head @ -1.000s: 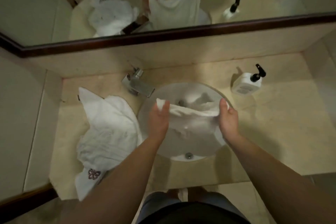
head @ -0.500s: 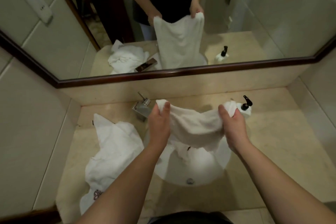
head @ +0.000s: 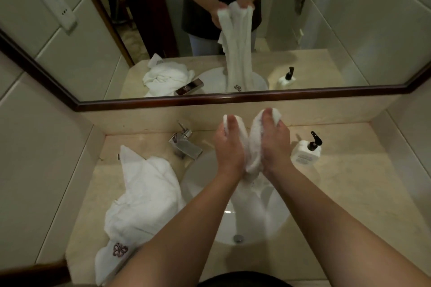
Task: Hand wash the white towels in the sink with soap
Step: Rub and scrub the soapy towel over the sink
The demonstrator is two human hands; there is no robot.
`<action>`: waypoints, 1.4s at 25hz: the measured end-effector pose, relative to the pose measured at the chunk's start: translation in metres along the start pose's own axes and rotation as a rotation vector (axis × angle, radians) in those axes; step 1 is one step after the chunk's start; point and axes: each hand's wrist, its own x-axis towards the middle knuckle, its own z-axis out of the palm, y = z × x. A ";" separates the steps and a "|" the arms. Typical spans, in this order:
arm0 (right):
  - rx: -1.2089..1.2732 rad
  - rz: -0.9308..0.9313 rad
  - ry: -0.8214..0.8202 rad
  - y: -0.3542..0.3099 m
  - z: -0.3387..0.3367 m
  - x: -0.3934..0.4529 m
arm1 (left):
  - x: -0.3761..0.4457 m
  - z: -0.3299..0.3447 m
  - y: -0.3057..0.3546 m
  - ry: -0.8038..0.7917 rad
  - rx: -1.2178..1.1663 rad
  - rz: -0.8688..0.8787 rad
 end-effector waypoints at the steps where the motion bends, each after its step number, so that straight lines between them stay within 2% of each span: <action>1: -0.033 -0.033 0.029 0.000 0.005 0.003 | 0.000 0.007 0.000 0.019 -0.037 -0.043; 4: -0.124 0.016 0.054 0.013 0.011 0.013 | 0.011 0.016 -0.002 0.141 -0.048 -0.109; 6: -0.213 0.049 -0.036 0.032 0.008 0.009 | 0.023 0.017 -0.006 0.225 -0.025 -0.167; 8: -0.280 -0.008 -0.108 0.046 0.003 -0.005 | 0.035 0.014 -0.012 0.299 -0.059 -0.295; 10: -0.258 -0.034 -0.084 0.045 0.000 -0.008 | 0.037 0.016 -0.020 0.303 -0.088 -0.440; 11: -0.243 -0.005 -0.016 0.040 0.001 -0.001 | 0.031 0.019 -0.022 0.281 -0.081 -0.469; 12: -0.229 0.049 0.070 0.036 0.002 0.014 | 0.025 0.023 -0.024 0.245 -0.064 -0.451; 15: -0.129 0.273 0.257 0.034 0.003 0.060 | 0.005 0.028 -0.033 0.045 -0.068 -0.200; 17: -0.106 0.352 0.220 0.048 0.007 0.064 | 0.002 0.025 -0.038 0.013 -0.028 -0.120; 20: -0.249 0.280 -0.008 0.057 0.005 0.033 | 0.007 0.025 -0.033 0.213 -0.050 -0.211; 22: -0.367 0.111 -0.099 0.054 -0.006 0.010 | 0.014 0.024 -0.027 0.332 -0.083 -0.335; 23: -0.419 0.019 -0.136 0.052 -0.011 0.001 | 0.016 0.023 -0.026 0.342 -0.082 -0.400; 24: -0.452 -0.028 -0.154 0.049 -0.014 0.000 | 0.017 0.022 -0.029 0.325 -0.091 -0.454; 26: -0.453 0.001 -0.114 0.045 -0.011 0.022 | 0.009 0.027 -0.034 0.246 -0.105 -0.474; 28: -0.433 0.071 -0.077 0.039 -0.004 0.044 | 0.001 0.032 -0.032 0.161 -0.048 -0.373; 30: -0.425 0.054 -0.119 0.043 -0.002 0.038 | 0.012 0.026 -0.022 0.222 0.015 -0.329; 32: -0.476 0.003 -0.221 0.052 -0.006 0.017 | 0.022 0.017 -0.013 0.283 0.020 -0.374; 33: -0.481 -0.017 -0.241 0.052 -0.005 0.014 | 0.022 0.015 -0.015 0.255 0.035 -0.369; 35: -0.428 -0.008 -0.153 0.045 0.001 0.033 | 0.005 0.021 -0.014 0.124 0.106 -0.331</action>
